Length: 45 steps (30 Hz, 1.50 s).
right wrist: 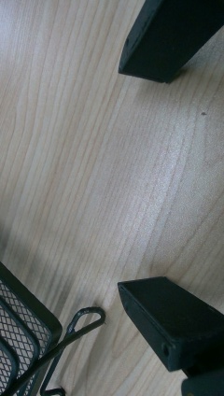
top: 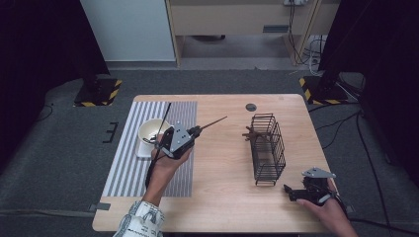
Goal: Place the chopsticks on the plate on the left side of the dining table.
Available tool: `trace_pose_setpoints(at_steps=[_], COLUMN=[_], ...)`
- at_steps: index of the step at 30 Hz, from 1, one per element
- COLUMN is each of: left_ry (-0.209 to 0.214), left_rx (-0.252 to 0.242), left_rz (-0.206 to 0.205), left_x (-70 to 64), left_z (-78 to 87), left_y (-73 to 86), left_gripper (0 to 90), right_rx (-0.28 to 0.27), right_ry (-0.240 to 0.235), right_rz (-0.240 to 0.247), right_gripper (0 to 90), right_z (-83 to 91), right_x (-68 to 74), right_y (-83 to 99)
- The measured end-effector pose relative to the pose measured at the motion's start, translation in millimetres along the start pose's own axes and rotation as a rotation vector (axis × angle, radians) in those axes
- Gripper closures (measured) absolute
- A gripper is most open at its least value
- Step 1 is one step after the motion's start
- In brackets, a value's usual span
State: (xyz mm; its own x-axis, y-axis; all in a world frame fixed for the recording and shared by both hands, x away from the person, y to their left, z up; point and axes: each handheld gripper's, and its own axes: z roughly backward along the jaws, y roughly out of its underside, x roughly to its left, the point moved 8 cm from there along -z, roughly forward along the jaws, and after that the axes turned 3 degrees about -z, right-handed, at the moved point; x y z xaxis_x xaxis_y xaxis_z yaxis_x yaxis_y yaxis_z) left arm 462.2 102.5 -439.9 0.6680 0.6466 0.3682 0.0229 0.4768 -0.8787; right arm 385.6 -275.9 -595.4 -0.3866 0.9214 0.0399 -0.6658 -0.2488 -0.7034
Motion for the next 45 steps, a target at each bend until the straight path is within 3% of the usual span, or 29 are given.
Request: trace_pose_setpoints(at_steps=[45], left_ry=[-0.065], left_rx=[0.029], left_rz=[0.041], left_x=[23.2], left_z=[46.0], left_y=[43.5], left_gripper=[83.9], right_rx=[-0.001], right_ry=[0.001], right_rz=[0.0], right_gripper=[0.2], right_z=[0.0], right_x=[0.0], right_y=[0.0])
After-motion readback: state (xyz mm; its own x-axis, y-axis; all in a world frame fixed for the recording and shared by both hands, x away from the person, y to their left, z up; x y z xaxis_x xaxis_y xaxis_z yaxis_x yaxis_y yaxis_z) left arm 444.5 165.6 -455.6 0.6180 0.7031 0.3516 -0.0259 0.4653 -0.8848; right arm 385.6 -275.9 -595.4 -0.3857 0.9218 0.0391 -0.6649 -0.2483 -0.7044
